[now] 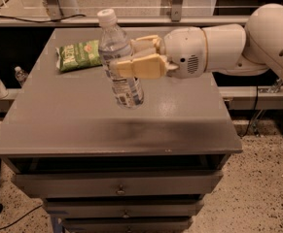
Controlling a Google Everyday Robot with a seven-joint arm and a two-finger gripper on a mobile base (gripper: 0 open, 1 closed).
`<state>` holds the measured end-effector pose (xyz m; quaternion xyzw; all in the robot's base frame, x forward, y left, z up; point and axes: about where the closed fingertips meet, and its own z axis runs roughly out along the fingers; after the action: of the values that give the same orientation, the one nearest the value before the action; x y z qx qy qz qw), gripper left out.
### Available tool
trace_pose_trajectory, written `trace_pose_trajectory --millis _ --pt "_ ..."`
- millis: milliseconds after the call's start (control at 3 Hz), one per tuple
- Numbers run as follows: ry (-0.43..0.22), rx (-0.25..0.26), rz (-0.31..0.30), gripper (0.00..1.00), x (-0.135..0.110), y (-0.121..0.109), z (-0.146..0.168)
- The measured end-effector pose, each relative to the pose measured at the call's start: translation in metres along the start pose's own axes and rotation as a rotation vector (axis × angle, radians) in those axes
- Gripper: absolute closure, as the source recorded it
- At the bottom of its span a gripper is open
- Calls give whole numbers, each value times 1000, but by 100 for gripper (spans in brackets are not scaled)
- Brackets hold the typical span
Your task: Place blue plastic bottle upright
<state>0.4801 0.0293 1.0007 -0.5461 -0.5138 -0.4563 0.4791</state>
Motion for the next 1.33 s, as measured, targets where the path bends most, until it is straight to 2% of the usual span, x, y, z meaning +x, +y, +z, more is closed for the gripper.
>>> trace_pose_trajectory --millis 333,667,1000,1333 --pt "86 17 -3 100 -3 1 9" --pt "171 10 -4 100 -16 2 13" --pt "204 -12 -6 100 -31 2 10" --pt "170 -57 -4 100 -49 1 -4"
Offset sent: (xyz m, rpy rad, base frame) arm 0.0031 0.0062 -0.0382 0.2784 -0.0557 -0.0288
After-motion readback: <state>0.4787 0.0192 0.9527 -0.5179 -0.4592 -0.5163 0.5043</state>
